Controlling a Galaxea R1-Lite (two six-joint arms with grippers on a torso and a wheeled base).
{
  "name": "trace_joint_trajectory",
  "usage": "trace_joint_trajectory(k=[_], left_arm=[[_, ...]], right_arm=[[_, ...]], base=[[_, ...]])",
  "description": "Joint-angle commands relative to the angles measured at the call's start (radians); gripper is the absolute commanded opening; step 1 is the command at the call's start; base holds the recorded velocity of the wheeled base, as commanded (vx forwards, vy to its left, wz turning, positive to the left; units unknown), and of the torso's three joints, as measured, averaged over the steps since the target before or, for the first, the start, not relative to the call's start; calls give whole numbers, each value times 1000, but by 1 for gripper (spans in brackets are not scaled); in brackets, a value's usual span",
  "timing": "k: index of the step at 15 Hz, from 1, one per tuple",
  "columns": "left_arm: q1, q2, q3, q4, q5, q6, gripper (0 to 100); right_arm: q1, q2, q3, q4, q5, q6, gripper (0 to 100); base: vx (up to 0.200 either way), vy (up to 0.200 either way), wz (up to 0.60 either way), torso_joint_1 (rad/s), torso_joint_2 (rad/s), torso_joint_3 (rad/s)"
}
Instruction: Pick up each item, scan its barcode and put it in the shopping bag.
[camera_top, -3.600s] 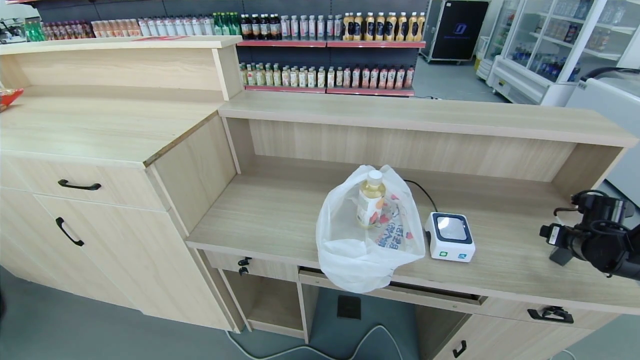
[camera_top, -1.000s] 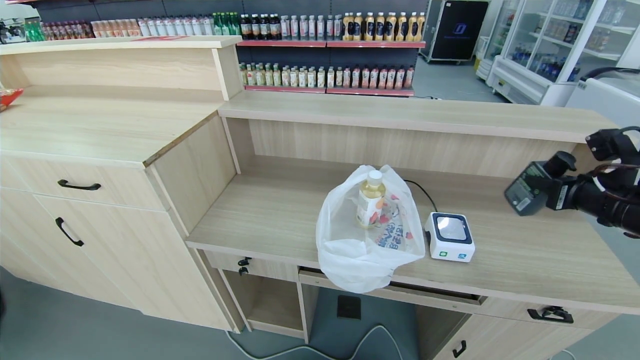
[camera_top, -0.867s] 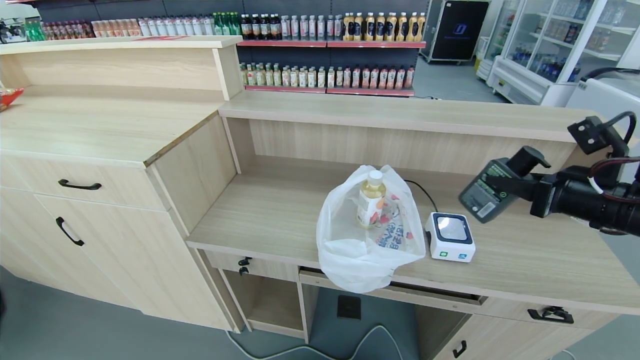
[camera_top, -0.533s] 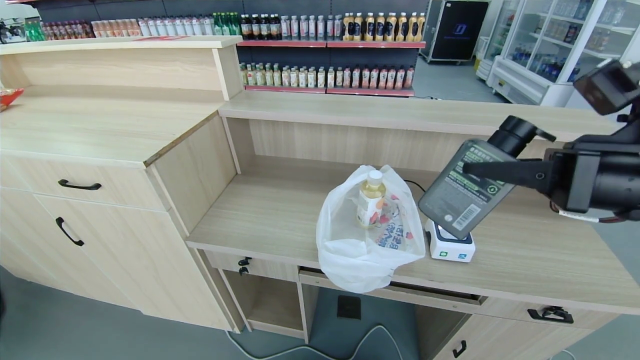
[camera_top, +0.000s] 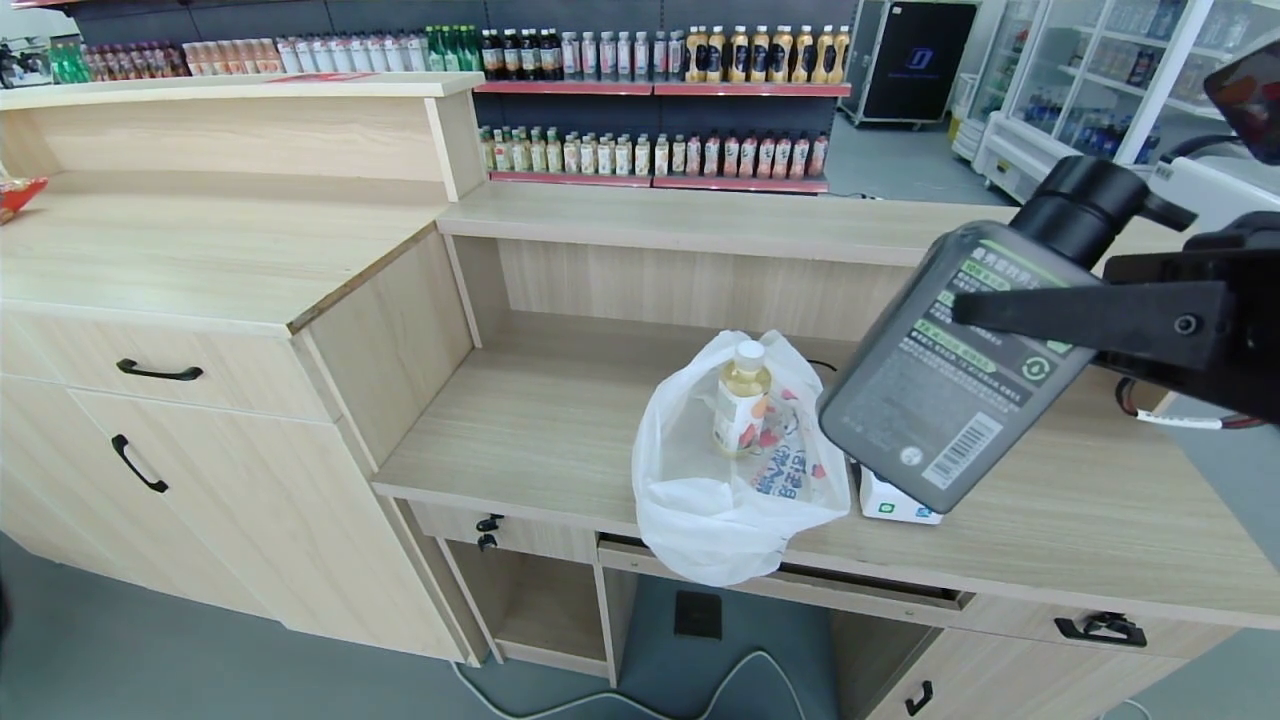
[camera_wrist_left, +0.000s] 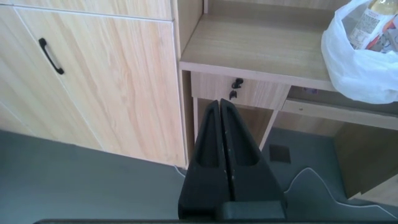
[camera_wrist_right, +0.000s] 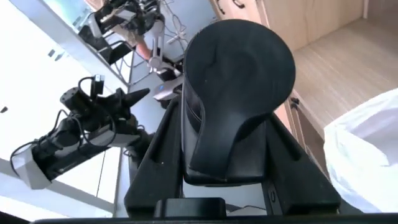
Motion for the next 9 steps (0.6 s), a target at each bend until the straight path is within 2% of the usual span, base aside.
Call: trace_joint_trajectory(k=[1,6,9], left_arm=[[1,0,0,0,0,0,0],[1,0,0,0,0,0,0],[1,0,0,0,0,0,0]], right_arm=[[24,4,-10,-5,0,0,0],[79,31,-78,19,-5,7,0],[125,32,-110,101,-8,7,0]], base=[[0,0,0,0,0,0],[0,0,0,0,0,0],[0,0,0,0,0,0]])
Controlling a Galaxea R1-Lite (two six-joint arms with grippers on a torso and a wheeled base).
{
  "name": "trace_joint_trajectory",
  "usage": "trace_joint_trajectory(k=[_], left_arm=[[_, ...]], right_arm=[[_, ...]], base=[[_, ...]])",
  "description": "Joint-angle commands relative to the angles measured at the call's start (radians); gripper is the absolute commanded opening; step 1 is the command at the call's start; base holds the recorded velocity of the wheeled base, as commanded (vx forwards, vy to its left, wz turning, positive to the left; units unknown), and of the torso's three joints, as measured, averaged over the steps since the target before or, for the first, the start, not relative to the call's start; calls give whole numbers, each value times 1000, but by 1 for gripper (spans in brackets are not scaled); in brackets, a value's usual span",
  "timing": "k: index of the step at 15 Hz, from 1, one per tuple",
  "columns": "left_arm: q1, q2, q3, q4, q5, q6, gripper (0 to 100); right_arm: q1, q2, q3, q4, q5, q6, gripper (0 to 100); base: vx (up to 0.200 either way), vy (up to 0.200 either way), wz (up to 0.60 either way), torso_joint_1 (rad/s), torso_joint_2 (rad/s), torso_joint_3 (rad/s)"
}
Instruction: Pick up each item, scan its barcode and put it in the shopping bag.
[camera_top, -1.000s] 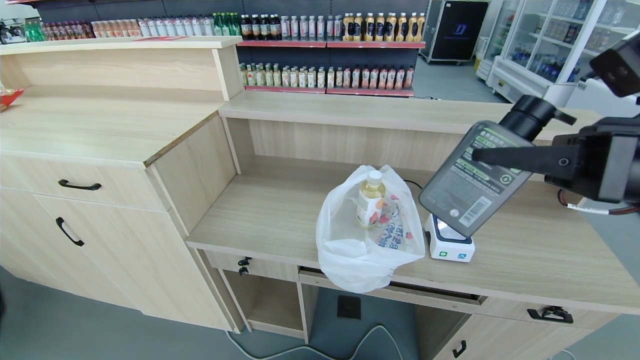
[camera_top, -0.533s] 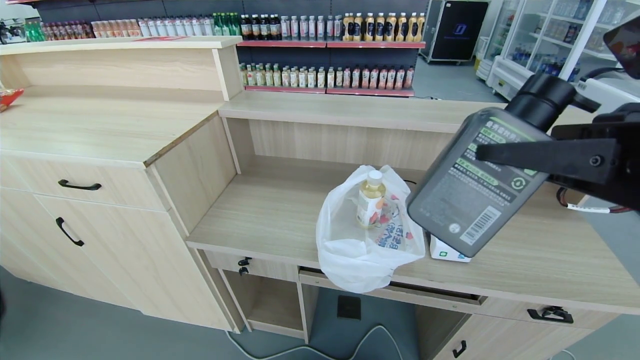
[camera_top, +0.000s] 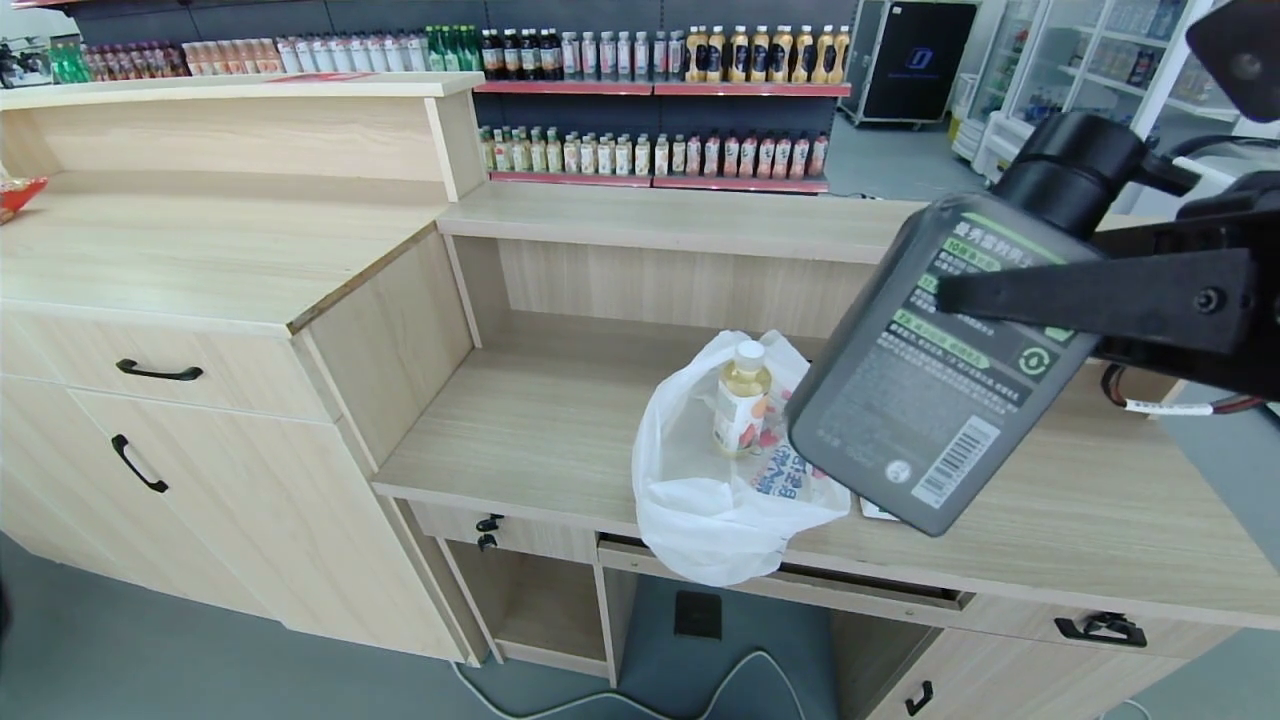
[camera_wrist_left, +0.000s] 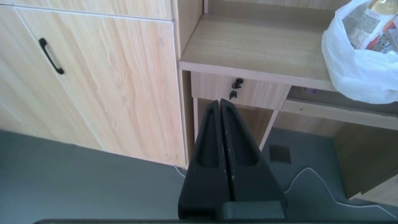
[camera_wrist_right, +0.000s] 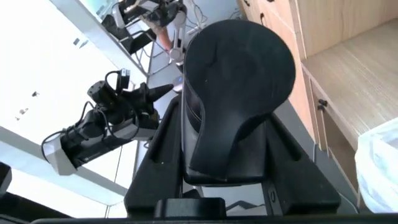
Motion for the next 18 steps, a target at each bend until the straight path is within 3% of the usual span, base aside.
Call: trace_joint_trajectory(k=[1,3,9,18], left_arm=[[0,0,0,0,0,0,0],[0,0,0,0,0,0,0],[0,0,0,0,0,0,0],[0,0,0,0,0,0,0]], right_arm=[[35,16,4,4,-27,-1,0],[73,46,8,-3,-139,-6,0],[108,65,13,-8,-266,-35,0],[143,51,51,-5,-278,-49,0]], base=[[0,0,0,0,0,0],[0,0,0,0,0,0],[0,0,0,0,0,0],[0,0,0,0,0,0]])
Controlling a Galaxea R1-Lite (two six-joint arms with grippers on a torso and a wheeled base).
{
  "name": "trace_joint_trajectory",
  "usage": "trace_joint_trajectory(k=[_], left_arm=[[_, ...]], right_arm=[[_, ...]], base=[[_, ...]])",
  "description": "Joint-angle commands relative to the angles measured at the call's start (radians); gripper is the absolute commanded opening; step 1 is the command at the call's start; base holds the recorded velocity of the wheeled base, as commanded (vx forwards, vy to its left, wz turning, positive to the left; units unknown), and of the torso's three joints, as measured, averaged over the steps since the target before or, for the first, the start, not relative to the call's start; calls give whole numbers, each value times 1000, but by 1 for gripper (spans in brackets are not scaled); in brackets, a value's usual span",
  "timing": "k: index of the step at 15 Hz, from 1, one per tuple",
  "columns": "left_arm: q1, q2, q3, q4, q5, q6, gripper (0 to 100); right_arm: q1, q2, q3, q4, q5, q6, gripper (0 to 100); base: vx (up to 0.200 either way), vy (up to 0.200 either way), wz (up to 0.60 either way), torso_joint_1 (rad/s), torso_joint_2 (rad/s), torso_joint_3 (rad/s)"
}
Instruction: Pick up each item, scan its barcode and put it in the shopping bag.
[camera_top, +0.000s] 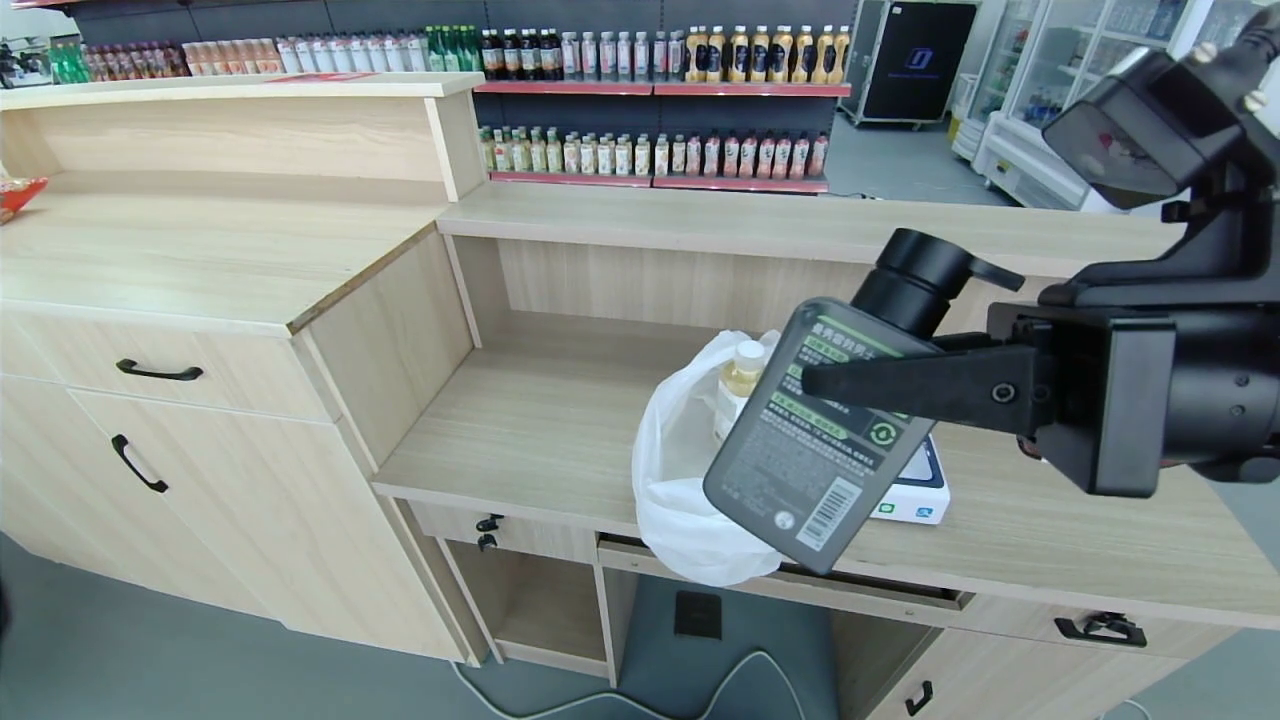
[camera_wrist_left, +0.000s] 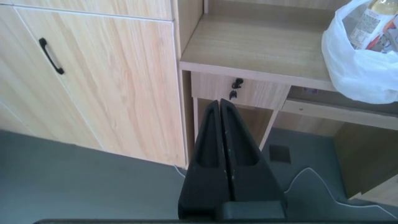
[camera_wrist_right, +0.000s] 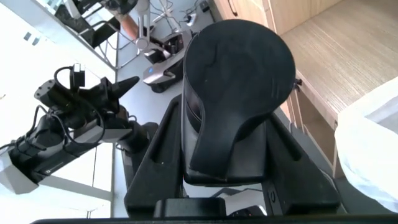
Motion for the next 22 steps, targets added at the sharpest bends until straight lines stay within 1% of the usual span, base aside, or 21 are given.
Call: trace_joint_trajectory(k=[1,22], left_arm=[[0,0,0,0,1,0,0],[0,0,0,0,1,0,0]], right_arm=[[1,-1,11,-1,0,-13,0],[-13,-53,34,0,-1,-38,0]], base=[[0,0,0,0,0,0],[0,0,0,0,0,0]])
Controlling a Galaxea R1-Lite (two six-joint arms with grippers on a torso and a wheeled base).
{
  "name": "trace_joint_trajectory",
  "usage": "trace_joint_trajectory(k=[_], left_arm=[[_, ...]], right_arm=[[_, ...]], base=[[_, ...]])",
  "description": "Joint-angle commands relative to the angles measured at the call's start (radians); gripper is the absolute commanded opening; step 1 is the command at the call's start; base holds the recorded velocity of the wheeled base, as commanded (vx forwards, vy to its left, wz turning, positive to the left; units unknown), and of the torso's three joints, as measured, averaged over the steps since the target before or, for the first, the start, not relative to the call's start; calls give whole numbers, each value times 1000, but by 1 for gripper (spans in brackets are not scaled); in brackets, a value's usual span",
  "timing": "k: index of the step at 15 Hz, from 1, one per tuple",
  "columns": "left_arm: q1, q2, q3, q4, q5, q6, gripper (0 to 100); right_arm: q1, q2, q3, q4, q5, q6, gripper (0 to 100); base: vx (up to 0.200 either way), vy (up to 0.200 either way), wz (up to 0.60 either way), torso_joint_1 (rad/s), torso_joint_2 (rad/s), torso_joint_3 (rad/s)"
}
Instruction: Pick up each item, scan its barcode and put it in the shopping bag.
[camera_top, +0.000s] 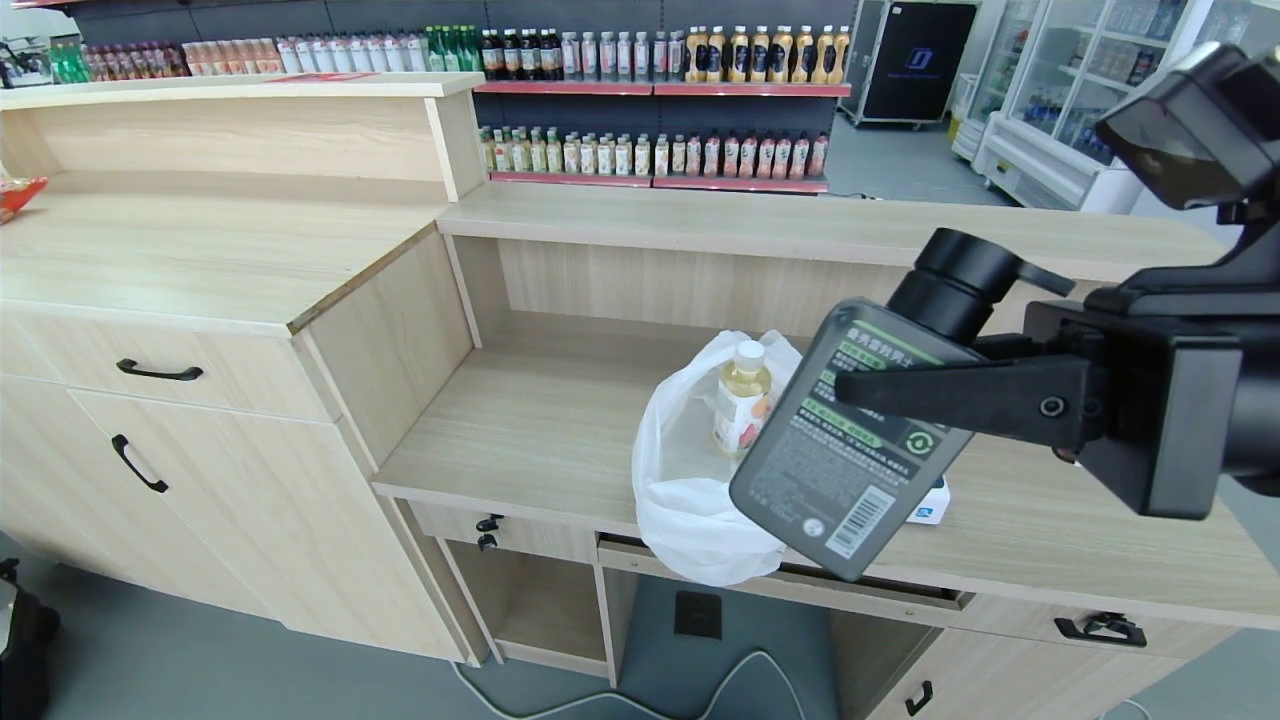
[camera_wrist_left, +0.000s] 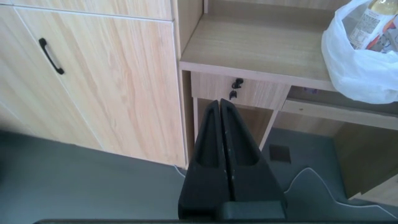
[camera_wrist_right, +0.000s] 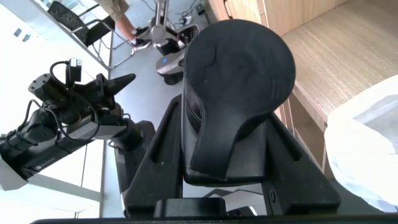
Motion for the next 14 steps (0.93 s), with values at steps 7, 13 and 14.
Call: trace_joint_trajectory(k=[7,13,14], left_arm=[[0,0,0,0,1,0,0],[0,0,0,0,1,0,0],[0,0,0,0,1,0,0]], right_arm=[[-398,35,41,-63,-329,-303,0],[-861,169,400,-801,-326,-869,0],[-868,186,386,-837,-308,-869,0]], base=[[0,0,0,0,0,0],[0,0,0,0,0,0],[0,0,0,0,0,0]])
